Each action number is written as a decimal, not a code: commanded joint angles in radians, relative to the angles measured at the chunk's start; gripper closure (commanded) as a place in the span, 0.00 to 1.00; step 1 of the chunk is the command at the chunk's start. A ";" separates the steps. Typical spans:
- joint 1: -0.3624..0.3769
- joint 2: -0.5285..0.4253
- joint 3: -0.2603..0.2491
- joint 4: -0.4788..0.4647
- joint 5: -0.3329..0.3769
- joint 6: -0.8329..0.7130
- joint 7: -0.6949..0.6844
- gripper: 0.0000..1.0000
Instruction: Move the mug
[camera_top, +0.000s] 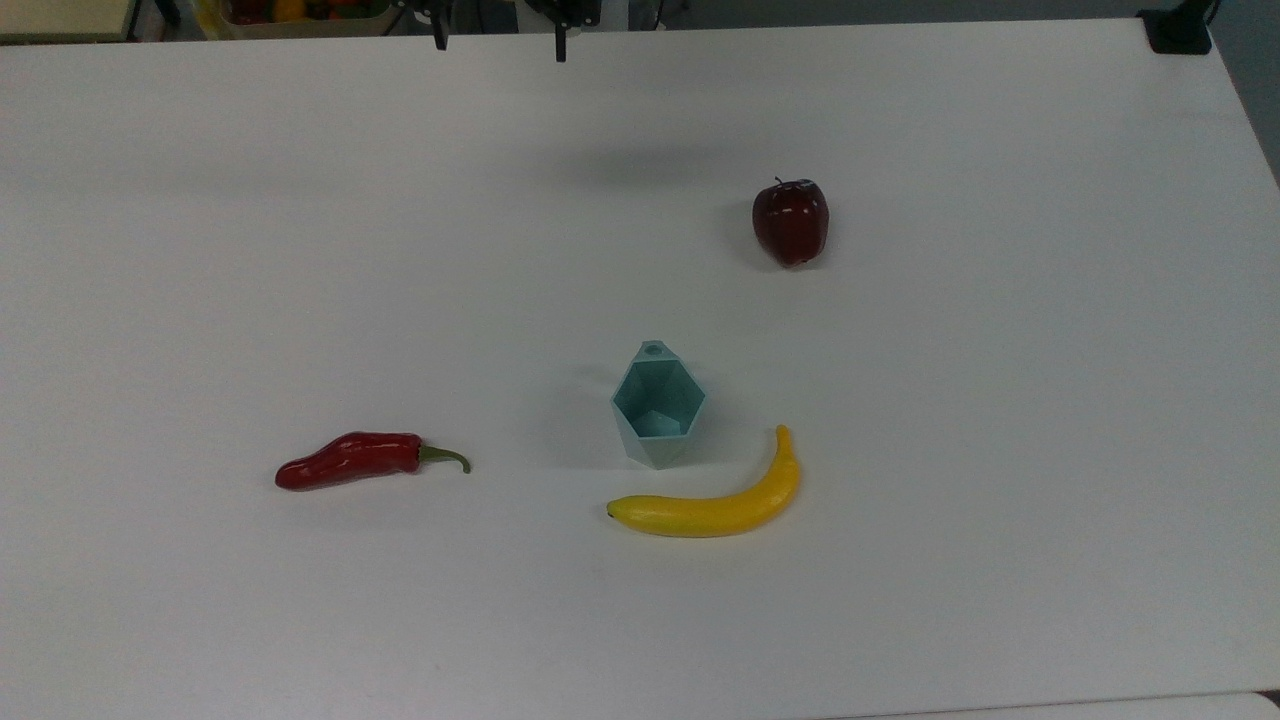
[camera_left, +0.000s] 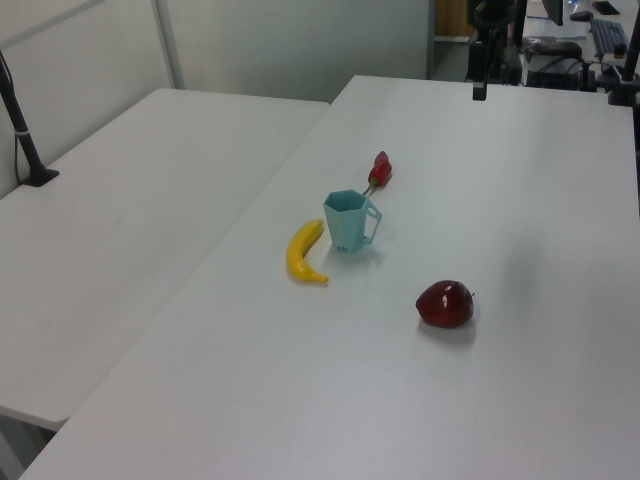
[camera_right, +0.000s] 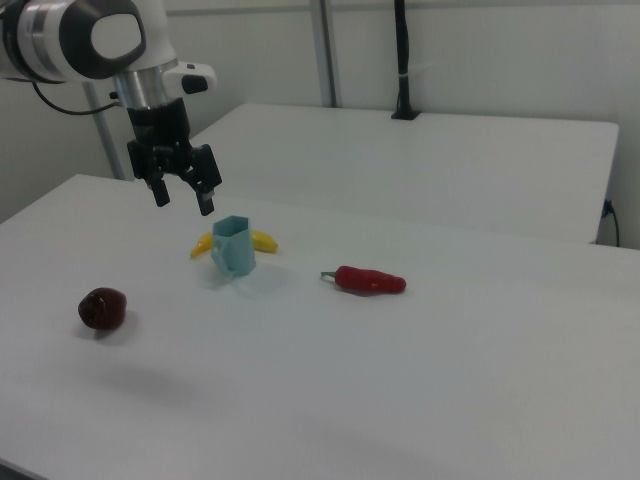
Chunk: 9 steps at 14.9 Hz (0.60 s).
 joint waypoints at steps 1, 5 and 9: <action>0.014 0.003 0.001 -0.012 -0.010 0.072 -0.007 0.00; 0.029 0.063 0.013 -0.009 0.003 0.198 -0.007 0.00; 0.046 0.158 0.058 -0.004 -0.006 0.344 -0.003 0.00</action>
